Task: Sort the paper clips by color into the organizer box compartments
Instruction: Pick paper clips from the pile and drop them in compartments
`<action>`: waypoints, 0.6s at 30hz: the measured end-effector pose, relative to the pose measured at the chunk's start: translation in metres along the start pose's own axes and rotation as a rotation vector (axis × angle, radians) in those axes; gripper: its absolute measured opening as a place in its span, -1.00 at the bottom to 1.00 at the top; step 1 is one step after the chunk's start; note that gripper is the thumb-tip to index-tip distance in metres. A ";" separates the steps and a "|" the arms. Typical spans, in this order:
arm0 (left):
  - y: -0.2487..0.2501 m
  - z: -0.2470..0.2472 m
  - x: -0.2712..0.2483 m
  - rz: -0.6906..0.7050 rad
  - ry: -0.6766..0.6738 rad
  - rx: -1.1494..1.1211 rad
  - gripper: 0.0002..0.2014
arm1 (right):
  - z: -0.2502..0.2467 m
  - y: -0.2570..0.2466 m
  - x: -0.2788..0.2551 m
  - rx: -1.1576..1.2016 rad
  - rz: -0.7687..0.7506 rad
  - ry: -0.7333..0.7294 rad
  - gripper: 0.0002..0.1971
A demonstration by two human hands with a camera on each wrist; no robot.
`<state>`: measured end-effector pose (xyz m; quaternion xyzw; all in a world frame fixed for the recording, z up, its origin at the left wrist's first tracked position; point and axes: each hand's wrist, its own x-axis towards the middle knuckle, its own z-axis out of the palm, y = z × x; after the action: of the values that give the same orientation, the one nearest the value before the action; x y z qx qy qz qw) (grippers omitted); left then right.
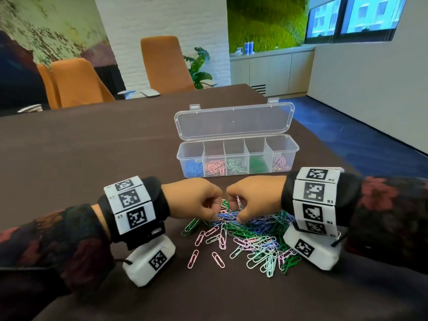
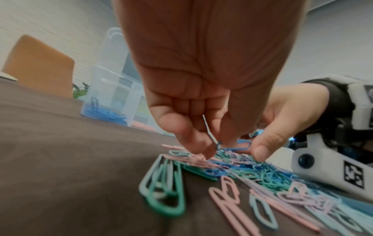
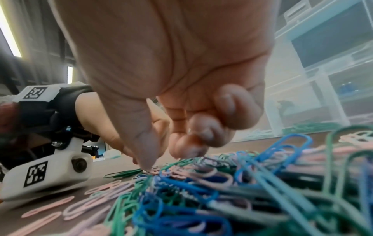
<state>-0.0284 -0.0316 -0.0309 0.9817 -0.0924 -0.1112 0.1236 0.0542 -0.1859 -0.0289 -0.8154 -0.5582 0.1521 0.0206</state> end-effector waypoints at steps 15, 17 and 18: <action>-0.027 0.005 -0.027 -0.075 -0.004 -1.449 -0.66 | 0.007 -0.007 0.004 -0.075 -0.004 -0.021 -0.74; -0.026 0.006 -0.027 -0.054 -0.038 -1.501 -0.63 | 0.008 -0.009 0.006 -0.103 -0.002 -0.036 -0.73; -0.024 0.007 -0.027 -0.064 -0.056 -1.461 -0.64 | 0.008 -0.009 0.007 -0.107 0.000 -0.042 -0.72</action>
<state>-0.0520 -0.0048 -0.0386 0.6478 0.0310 -0.1730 0.7413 0.0459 -0.1769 -0.0367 -0.8120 -0.5658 0.1390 -0.0346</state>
